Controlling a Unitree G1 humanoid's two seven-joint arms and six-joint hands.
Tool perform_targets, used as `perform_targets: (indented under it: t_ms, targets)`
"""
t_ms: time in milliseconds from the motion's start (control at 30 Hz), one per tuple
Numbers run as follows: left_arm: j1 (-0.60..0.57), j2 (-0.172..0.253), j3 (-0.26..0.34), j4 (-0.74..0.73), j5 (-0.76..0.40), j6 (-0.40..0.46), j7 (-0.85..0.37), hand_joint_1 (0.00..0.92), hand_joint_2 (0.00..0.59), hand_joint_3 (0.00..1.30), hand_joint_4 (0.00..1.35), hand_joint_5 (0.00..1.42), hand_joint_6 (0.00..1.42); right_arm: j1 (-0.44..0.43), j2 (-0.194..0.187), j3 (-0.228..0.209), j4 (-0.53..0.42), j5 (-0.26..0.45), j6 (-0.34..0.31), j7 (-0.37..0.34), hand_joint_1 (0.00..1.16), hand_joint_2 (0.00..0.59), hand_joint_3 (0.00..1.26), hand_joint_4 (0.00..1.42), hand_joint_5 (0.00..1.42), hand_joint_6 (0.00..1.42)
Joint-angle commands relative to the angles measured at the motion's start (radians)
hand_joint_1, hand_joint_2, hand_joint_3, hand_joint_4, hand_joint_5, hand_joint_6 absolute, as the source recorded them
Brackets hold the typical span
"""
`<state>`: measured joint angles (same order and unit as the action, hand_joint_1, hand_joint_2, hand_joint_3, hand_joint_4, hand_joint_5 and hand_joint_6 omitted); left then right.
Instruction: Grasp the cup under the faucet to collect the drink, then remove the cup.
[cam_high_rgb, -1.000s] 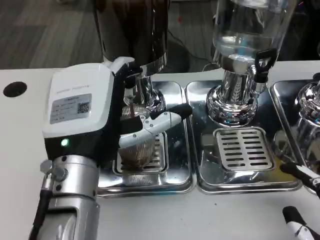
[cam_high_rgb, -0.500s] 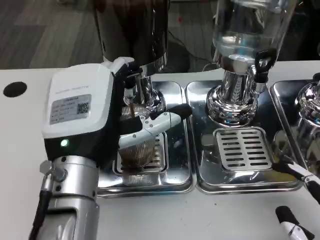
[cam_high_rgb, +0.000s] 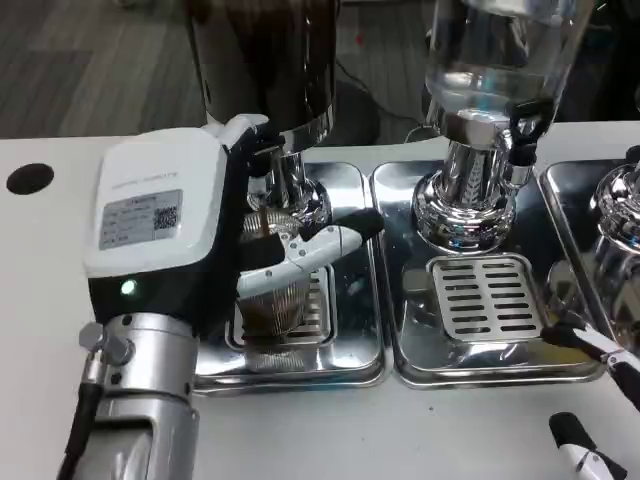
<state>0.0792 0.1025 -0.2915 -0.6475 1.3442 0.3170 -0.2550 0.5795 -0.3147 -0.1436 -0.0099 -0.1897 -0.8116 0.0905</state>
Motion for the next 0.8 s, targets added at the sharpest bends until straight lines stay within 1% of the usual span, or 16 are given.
perform_targets:
  t_ms: [33,67,100,167,200,267,300,433,467,500,567,667,700,800]
  targets:
    - [0.029,0.004,-0.014,0.018,-0.012,-0.021,-0.022,0.039,0.034,0.36,0.39,0.58,0.89,-0.001,0.004,0.000,-0.012,0.008,0.001,-0.003,0.57,0.365,0.25,0.15,0.12,0.06]
    - [0.028,0.004,-0.014,0.017,-0.012,-0.021,-0.022,0.039,0.034,0.35,0.37,0.58,0.89,-0.001,0.004,0.000,-0.012,0.008,0.002,-0.002,0.57,0.365,0.25,0.15,0.12,0.06]
    - [0.028,0.003,-0.013,0.017,-0.012,-0.021,-0.022,0.039,0.035,0.30,0.28,0.56,0.89,-0.001,0.004,0.000,-0.012,0.008,0.002,-0.002,0.57,0.365,0.25,0.15,0.12,0.06]
    - [0.034,0.002,-0.004,0.012,-0.037,-0.029,0.008,0.015,0.022,0.10,0.05,0.44,0.85,-0.001,0.004,0.002,-0.009,0.009,0.003,-0.001,0.57,0.365,0.25,0.15,0.12,0.06]
    - [0.038,0.003,0.000,0.010,-0.048,-0.033,0.024,0.003,0.009,0.02,0.01,0.36,0.81,-0.001,0.004,0.002,-0.009,0.009,0.002,-0.001,0.57,0.365,0.25,0.15,0.12,0.06]
    - [0.054,0.002,0.017,-0.002,-0.097,-0.057,0.092,0.000,0.003,0.00,0.00,0.23,0.73,-0.001,0.004,0.002,-0.008,0.009,0.001,-0.002,0.57,0.365,0.25,0.15,0.12,0.06]
    - [0.062,0.001,0.026,-0.007,-0.123,-0.068,0.123,0.000,0.004,0.00,0.00,0.20,0.71,-0.001,0.004,0.002,-0.008,0.010,0.001,-0.002,0.57,0.365,0.25,0.15,0.12,0.06]
    - [0.088,0.000,0.073,-0.025,-0.227,-0.108,0.197,0.000,0.009,0.00,0.00,0.17,0.70,0.000,0.004,0.004,-0.005,0.014,0.001,0.000,0.57,0.365,0.25,0.15,0.12,0.06]
    - [0.098,0.002,0.081,-0.029,-0.240,-0.117,0.210,0.000,0.010,0.00,0.00,0.17,0.69,0.000,0.004,0.005,-0.005,0.016,0.002,0.001,0.57,0.365,0.25,0.15,0.12,0.06]
    - [0.109,0.004,0.086,-0.031,-0.246,-0.124,0.219,0.000,0.020,0.00,0.00,0.14,0.66,0.000,0.005,0.007,-0.004,0.018,0.002,0.001,0.57,0.365,0.25,0.15,0.12,0.06]
    - [0.134,0.021,0.082,-0.040,-0.213,-0.131,0.205,0.000,0.032,0.00,0.00,0.10,0.61,-0.001,0.006,0.011,-0.004,0.023,0.003,0.003,0.57,0.364,0.25,0.15,0.13,0.06]
    - [0.170,0.064,0.058,-0.058,-0.096,-0.133,0.125,0.000,0.034,0.00,0.00,0.09,0.57,-0.001,0.005,0.015,-0.013,0.033,0.005,0.006,0.57,0.358,0.25,0.15,0.13,0.08]
    - [0.179,0.072,0.053,-0.062,-0.068,-0.135,0.103,0.000,0.035,0.01,0.00,0.11,0.55,-0.001,0.003,0.018,-0.021,0.046,0.013,0.012,0.56,0.349,0.25,0.15,0.14,0.08]
    - [0.217,0.091,0.050,-0.079,-0.005,-0.140,0.052,0.000,0.035,0.05,0.00,0.12,0.46,-0.002,-0.002,0.027,-0.041,0.095,0.048,0.035,0.57,0.289,0.25,0.15,0.15,0.08]
